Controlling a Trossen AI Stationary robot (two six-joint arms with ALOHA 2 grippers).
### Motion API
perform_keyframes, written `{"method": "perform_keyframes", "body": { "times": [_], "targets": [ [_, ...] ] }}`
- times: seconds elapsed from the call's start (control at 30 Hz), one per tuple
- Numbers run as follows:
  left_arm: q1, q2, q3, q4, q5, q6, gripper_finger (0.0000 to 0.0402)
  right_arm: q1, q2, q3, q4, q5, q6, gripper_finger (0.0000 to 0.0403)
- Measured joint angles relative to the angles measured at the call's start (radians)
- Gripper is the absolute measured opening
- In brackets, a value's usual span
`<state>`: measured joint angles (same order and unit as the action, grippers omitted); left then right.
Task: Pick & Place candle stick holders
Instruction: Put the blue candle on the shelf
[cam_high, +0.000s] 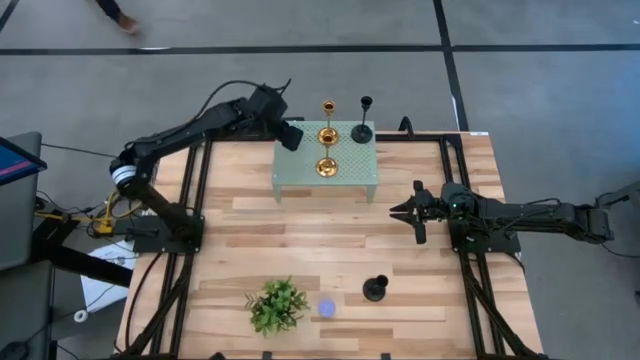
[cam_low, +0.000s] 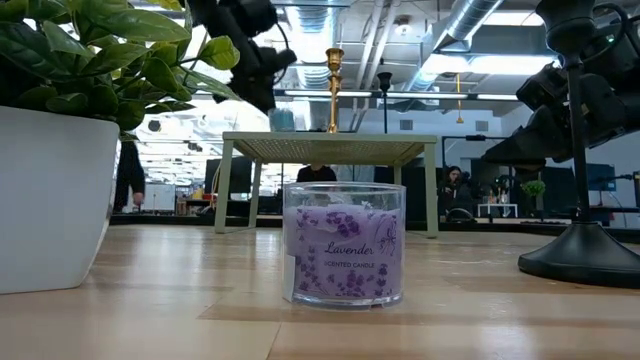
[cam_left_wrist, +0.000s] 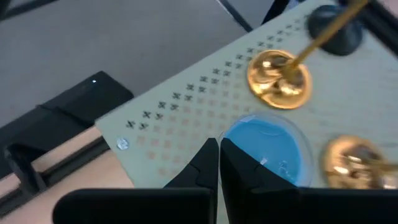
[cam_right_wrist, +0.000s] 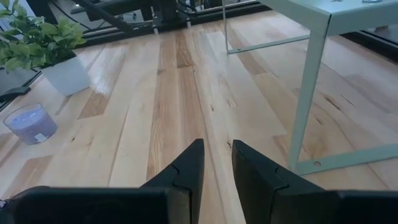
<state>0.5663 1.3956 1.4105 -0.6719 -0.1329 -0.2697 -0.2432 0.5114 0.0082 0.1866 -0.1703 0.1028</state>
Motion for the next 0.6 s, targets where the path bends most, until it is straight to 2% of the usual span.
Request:
{"method": "perform_keyframes", "body": {
  "times": [0.23,0.6],
  "targets": [
    [0.043,0.068,0.0,0.005,0.022,0.012,0.0005,0.0,0.0,0.0,0.0,0.0,0.001,0.0075],
    [0.058,0.086,0.0,0.059,0.021,0.011,0.0009,0.0,0.0,0.0,0.0,0.0,0.0,0.0075]
  ]
}}
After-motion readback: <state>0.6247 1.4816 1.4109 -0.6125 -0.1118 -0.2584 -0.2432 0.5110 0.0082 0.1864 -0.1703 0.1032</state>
